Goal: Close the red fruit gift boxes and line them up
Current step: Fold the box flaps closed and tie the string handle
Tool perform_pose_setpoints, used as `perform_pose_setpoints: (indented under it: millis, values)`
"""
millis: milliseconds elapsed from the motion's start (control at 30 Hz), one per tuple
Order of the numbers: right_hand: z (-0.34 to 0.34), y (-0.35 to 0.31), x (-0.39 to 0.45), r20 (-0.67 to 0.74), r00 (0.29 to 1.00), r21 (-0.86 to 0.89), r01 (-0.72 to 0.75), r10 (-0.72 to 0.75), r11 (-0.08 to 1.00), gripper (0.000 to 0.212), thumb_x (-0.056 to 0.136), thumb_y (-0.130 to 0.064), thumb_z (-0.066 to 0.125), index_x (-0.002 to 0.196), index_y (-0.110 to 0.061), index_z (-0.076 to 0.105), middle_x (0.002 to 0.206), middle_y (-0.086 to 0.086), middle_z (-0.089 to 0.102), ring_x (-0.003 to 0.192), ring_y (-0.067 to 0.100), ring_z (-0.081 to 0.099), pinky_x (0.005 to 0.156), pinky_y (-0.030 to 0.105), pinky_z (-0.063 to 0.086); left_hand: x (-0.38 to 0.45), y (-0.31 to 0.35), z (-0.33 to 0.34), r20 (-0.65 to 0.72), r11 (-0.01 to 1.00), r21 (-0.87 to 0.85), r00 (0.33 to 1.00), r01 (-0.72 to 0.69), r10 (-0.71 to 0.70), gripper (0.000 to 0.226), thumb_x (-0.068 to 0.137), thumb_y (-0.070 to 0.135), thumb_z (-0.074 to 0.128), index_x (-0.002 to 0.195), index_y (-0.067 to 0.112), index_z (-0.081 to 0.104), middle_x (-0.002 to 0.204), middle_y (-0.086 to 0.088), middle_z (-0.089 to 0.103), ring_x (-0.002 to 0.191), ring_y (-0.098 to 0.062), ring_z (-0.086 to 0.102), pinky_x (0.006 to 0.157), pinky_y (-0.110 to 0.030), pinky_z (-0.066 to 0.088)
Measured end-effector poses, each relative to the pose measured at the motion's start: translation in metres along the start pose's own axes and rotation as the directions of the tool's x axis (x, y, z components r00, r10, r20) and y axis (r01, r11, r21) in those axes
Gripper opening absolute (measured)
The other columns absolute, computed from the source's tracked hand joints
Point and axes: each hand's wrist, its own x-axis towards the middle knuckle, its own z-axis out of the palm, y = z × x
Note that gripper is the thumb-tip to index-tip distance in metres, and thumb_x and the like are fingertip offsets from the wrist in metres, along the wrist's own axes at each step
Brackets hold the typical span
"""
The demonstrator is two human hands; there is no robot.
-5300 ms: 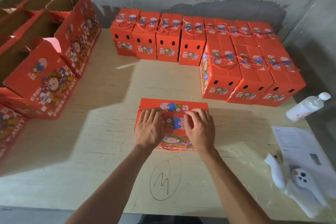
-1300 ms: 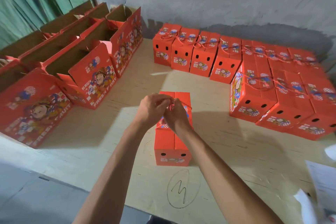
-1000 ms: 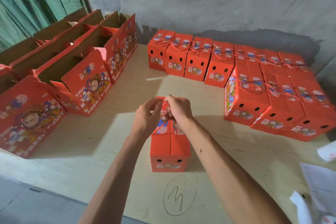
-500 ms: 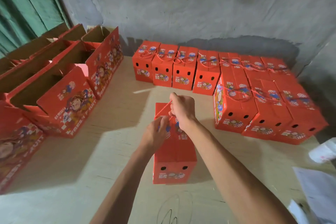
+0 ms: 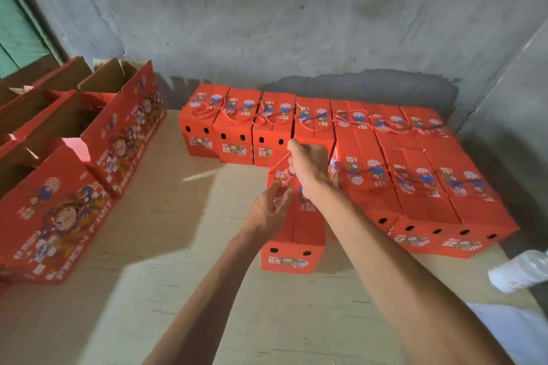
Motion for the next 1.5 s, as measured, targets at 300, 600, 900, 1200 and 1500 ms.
perform_pose_setpoints:
  millis: [300,600,900,1200,1500]
  values:
    - [-0.014,-0.006,0.077,-0.025,1.000,-0.029,0.002,-0.003,1.000,0.036,0.086,-0.014,0.060,0.051,-0.010,0.050,0.047,0.005,0.049,0.037,0.018,0.044,0.055,0.039,0.045,0.079,0.003,0.034,0.009,1.000,-0.013,1.000,0.000,0.000,0.033,0.106,0.045,0.049,0.084,0.022,0.059,0.070,0.004,0.064,0.064,-0.018,0.056,0.062,-0.040,0.042]
    - [-0.022,0.008,0.130,-0.057,0.998,-0.067,-0.020,0.016,0.998,0.036,0.087,-0.015,0.060,0.052,-0.009,0.051,0.045,0.003,0.052,0.036,0.018,0.048,0.044,0.026,0.043,0.131,-0.015,0.078,0.006,0.992,-0.111,0.998,0.067,-0.067,0.050,0.102,0.058,0.039,0.095,0.019,0.069,0.084,-0.003,0.070,0.085,-0.022,0.064,0.078,-0.039,0.049]
    - [-0.029,0.035,0.159,-0.034,0.999,-0.075,0.004,-0.007,0.997,0.028,0.093,-0.017,0.062,0.067,-0.007,0.062,0.052,0.002,0.061,0.042,0.014,0.053,0.049,0.029,0.047,0.149,-0.025,0.118,-0.090,0.993,-0.079,0.991,0.092,-0.099,0.034,0.105,0.037,0.049,0.073,0.027,0.043,0.064,0.011,0.048,0.071,-0.017,0.044,0.061,-0.035,0.033]
    - [-0.022,0.046,0.151,-0.046,0.998,-0.122,0.042,-0.047,0.992,0.031,0.098,-0.022,0.058,0.087,0.005,0.064,0.063,0.005,0.070,0.046,0.011,0.057,0.045,0.022,0.045,0.148,-0.028,0.121,-0.004,0.993,0.087,0.997,-0.082,0.083,0.017,0.095,0.010,0.059,0.106,-0.001,0.065,0.102,-0.017,0.069,0.099,-0.035,0.059,0.092,-0.051,0.046]
    - [-0.013,0.078,0.147,0.011,0.991,-0.112,0.133,-0.132,0.985,0.022,0.100,-0.025,0.060,0.081,-0.015,0.060,0.071,0.006,0.074,0.053,0.007,0.061,0.052,0.027,0.047,0.135,-0.032,0.131,-0.016,0.896,0.379,0.967,-0.231,0.256,0.046,0.093,0.017,0.067,0.136,0.002,0.061,0.134,-0.020,0.065,0.136,-0.034,0.052,0.118,-0.050,0.036]
